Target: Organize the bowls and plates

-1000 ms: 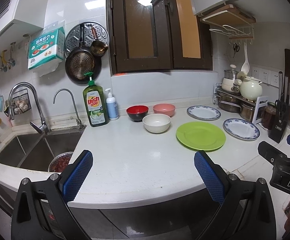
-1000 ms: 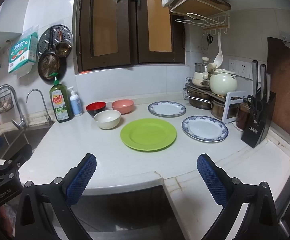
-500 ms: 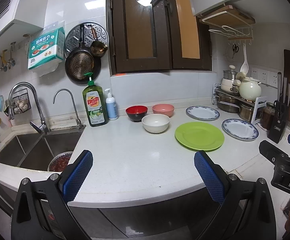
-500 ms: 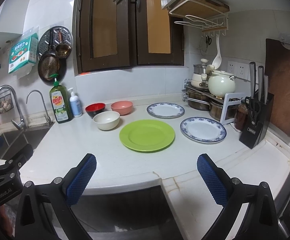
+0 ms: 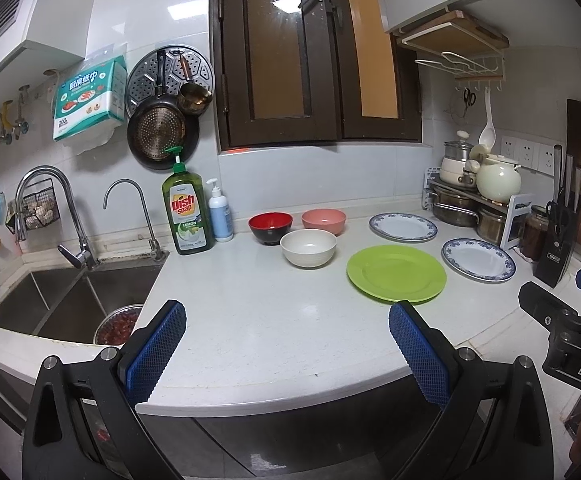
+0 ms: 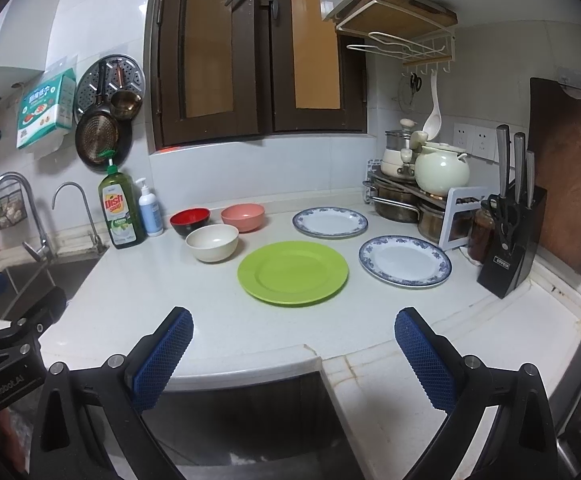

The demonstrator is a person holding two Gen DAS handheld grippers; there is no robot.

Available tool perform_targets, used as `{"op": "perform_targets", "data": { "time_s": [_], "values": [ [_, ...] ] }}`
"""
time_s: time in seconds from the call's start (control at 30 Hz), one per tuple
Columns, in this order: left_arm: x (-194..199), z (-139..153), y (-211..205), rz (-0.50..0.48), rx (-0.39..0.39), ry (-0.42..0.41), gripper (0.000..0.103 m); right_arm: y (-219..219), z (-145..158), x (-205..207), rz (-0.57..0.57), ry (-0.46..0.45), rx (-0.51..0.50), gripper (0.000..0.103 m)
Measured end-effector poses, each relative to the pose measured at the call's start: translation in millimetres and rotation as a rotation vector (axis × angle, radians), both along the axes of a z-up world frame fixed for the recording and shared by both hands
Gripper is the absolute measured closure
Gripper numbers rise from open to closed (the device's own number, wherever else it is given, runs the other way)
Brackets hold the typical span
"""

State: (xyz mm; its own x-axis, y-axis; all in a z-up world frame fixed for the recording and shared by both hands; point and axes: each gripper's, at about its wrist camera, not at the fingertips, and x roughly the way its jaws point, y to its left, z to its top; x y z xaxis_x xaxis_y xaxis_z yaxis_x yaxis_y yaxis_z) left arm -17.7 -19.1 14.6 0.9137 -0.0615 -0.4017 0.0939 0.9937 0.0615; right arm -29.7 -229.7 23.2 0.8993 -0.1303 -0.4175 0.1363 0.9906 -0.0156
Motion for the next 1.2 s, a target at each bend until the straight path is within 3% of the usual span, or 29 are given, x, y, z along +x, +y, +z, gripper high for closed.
{"op": "perform_targets", "data": {
  "time_s": [0.43,0.93,1.2],
  "values": [
    [7,-1,-10,-0.001,0.004,0.013,0.000,-7,0,4,0.000,0.003,0.012,0.001],
    [29,-20,-35,0.048,-0.008,0.104,0.000,-35,-11,30,0.036,0.065,0.062,0.001],
    [72,-31,-40,0.035,0.009,0.143,0.000,-47,-29,69,0.039,0.139,0.135,0.001]
  ]
}}
